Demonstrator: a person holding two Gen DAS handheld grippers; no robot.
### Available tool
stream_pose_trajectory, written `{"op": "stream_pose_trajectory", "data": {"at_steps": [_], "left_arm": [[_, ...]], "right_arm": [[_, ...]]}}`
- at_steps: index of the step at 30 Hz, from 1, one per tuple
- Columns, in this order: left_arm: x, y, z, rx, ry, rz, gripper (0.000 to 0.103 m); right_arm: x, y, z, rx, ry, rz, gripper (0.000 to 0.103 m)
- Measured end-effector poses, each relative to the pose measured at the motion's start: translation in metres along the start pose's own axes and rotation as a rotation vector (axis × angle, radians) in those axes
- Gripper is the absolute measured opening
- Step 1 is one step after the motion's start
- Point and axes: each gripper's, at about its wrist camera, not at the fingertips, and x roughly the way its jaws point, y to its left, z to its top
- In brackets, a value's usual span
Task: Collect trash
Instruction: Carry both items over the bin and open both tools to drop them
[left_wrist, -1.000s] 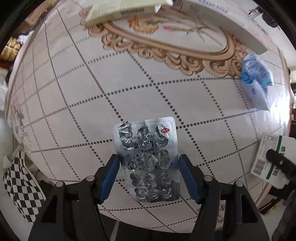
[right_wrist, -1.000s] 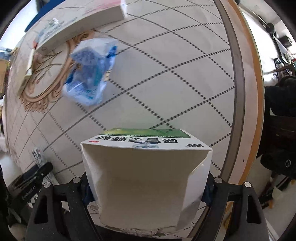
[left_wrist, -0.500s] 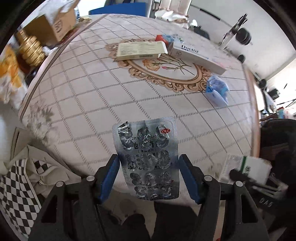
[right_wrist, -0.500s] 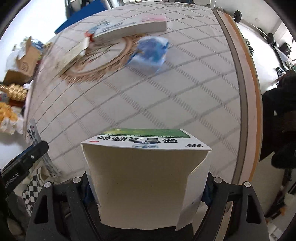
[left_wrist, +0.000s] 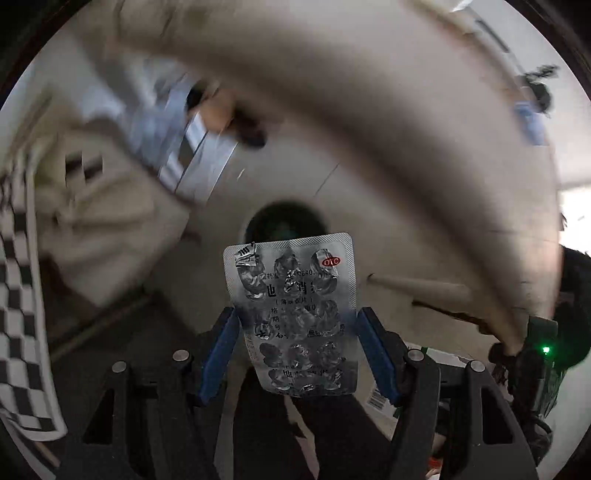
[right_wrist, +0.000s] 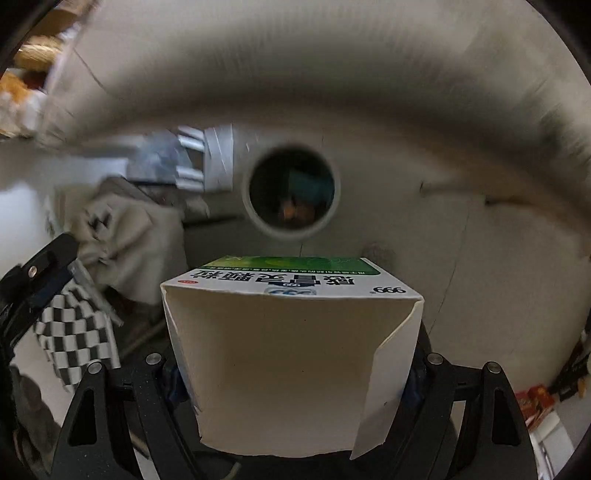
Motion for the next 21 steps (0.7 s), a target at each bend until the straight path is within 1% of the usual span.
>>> {"op": "stream_pose_trajectory", "data": {"at_steps": [2,3,4,5,6,7,8,9,11,13,15,16,19,20,21], "left_arm": [[0.051,0.022,0.003,-0.054,0.034,0.006,0.063],[0.079,0.031,0.007,-0.074,0.051,0.006,0.063],[0.108,0.04,0.011,-0.096,0.066,-0.002,0.063],[0.128,0.045,0.014,-0.108,0.075,-0.01,0.063],[0.156,0.05,0.021,-0.111,0.094,-0.013,0.063],[0.179,0.053,0.027,-0.111,0.111,-0.016,0.063],[0.207,0.055,0.036,-0.113,0.126,-0.042,0.063],[0.226,0.056,0.043,-0.11,0.133,-0.053,0.063],[0.262,0.055,0.057,-0.085,0.148,-0.062,0.063],[0.286,0.054,0.069,-0.074,0.165,-0.066,0.063],[0.309,0.052,0.08,-0.058,0.198,-0.105,0.063],[0.315,0.053,0.084,-0.053,0.213,-0.115,0.061],[0.322,0.05,0.093,-0.019,0.223,-0.119,0.064],[0.32,0.051,0.093,-0.007,0.216,-0.108,0.067],[0.317,0.052,0.093,-0.003,0.203,-0.095,0.074]], "right_arm": [[0.049,-0.007,0.011,0.028,0.013,-0.007,0.086],[0.081,-0.014,0.023,0.057,0.021,0.002,0.086],[0.103,-0.02,0.028,0.076,0.022,0.014,0.086],[0.123,-0.025,0.037,0.096,0.021,0.016,0.086],[0.145,-0.033,0.048,0.124,0.025,0.014,0.086],[0.169,-0.043,0.059,0.159,0.035,0.035,0.086],[0.184,-0.051,0.066,0.182,0.039,0.05,0.086],[0.204,-0.058,0.078,0.199,0.032,0.053,0.086],[0.23,-0.062,0.099,0.197,0.009,0.056,0.086],[0.25,-0.067,0.115,0.202,-0.018,0.065,0.086],[0.266,-0.068,0.132,0.2,-0.033,0.081,0.086],[0.272,-0.069,0.139,0.203,-0.043,0.109,0.086],[0.286,-0.066,0.154,0.189,-0.062,0.171,0.088],[0.289,-0.064,0.157,0.177,-0.064,0.175,0.09],[0.291,-0.061,0.16,0.163,-0.069,0.157,0.098]]}}
